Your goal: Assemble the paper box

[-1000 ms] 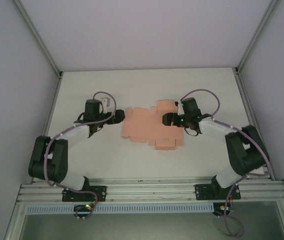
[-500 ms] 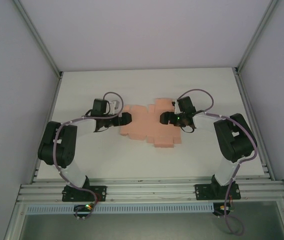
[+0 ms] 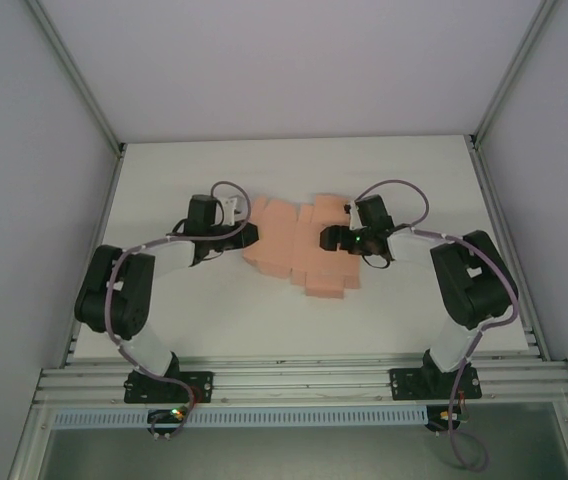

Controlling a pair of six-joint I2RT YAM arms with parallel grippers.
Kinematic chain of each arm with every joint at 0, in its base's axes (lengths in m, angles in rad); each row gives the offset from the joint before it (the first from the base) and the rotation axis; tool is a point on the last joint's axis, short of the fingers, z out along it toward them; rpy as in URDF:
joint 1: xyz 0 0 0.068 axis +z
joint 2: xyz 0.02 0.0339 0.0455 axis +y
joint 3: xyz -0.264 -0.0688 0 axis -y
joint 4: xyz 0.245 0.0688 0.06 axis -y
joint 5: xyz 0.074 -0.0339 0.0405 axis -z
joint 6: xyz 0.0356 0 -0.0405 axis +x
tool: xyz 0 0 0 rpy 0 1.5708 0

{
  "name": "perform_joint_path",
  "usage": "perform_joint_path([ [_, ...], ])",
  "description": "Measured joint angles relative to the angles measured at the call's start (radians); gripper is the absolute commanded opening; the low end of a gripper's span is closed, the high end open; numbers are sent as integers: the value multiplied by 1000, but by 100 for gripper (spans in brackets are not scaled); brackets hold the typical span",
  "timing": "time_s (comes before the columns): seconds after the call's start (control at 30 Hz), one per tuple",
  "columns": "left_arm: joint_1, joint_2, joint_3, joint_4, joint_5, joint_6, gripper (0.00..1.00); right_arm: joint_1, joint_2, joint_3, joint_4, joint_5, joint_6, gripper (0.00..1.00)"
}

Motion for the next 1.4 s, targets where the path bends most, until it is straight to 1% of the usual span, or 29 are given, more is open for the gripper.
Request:
perform_joint_path([
  [0.1,-1,-82,-17,-2,1,-13,0,-3,-119,-39,-40,5,-16,86],
  [0.2,2,-192,-48,12,2,-36,0,-25,-304,-98,-64,8,-18,87],
  [0.3,4,-291,-61,19,24,-70,0,-87,-497,-158,-48,-16,-13,89],
  [0.37,8,-351,-64,39,55,-103,0,-147,-596,-203,-8,-69,-6,88],
  [0.43,9,-402,-73,73,78,-140,0,-198,-653,-241,27,-126,15,87],
  [0.5,14,-455,-91,116,98,-181,0,-233,-681,-276,56,-195,38,86],
  [0.67,15,-558,-135,211,136,-283,0,-246,-673,-331,140,-351,81,82],
  [0.77,15,-588,-137,262,163,-341,0,-255,-622,-335,213,-423,119,76],
  [0.87,15,-613,-138,308,185,-383,0,-264,-552,-334,303,-489,170,72],
  [0.97,15,-631,-138,333,195,-409,0,-268,-474,-321,388,-557,224,65],
  [1.07,15,-640,-138,348,204,-418,0,-269,-422,-311,486,-618,278,53],
  [1.17,15,-642,-138,349,210,-419,0,-269,-401,-305,573,-662,323,35],
  [1.23,16,-643,-138,348,209,-418,0,-269,-401,-301,599,-673,335,18],
  [1.3,22,-646,-138,339,202,-415,0,-271,-402,-296,603,-678,335,7],
  [1.33,23,-647,-138,327,196,-410,0,-271,-404,-293,594,-678,322,0],
  [1.37,23,-650,-138,312,188,-403,0,-271,-411,-288,569,-677,307,0],
  [1.4,23,-654,-138,294,178,-394,4,-271,-420,-283,541,-674,290,0],
])
